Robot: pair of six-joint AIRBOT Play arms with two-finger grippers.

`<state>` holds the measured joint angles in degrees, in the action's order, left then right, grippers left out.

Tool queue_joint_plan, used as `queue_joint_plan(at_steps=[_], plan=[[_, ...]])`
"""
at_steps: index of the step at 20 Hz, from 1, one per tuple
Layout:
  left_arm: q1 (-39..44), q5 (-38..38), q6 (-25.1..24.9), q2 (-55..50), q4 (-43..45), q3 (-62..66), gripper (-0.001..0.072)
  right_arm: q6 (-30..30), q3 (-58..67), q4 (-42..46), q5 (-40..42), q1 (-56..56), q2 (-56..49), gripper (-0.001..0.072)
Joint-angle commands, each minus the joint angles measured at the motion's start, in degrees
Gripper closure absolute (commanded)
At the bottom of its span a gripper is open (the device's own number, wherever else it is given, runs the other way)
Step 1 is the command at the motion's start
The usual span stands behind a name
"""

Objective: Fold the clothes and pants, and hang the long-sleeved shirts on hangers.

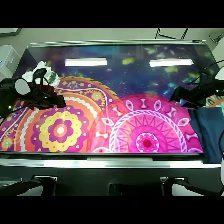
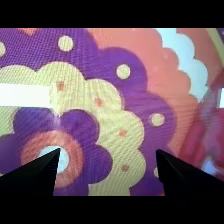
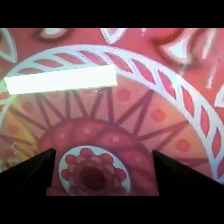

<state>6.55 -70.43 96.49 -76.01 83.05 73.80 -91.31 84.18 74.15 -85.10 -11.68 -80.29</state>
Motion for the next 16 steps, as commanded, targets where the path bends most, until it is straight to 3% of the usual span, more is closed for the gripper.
queue_joint_plan(at_steps=[1,14,16], plan=[[0.0,0.0,0.0,0.0,0.0,0.0,0.0000,-0.1,0.0,0.0,0.0,0.0,0.0,0.0019],[0.0,0.0,0.0,0.0,0.0,0.0,0.0000,-0.1,0.0,0.0,0.0,0.0,0.0,0.0019],[0.1,4.1,0.0,-0.2,-0.1,-0.2,-0.0001,-0.2,0.0,0.0,0.3,0.0,0.0,0.0019]])
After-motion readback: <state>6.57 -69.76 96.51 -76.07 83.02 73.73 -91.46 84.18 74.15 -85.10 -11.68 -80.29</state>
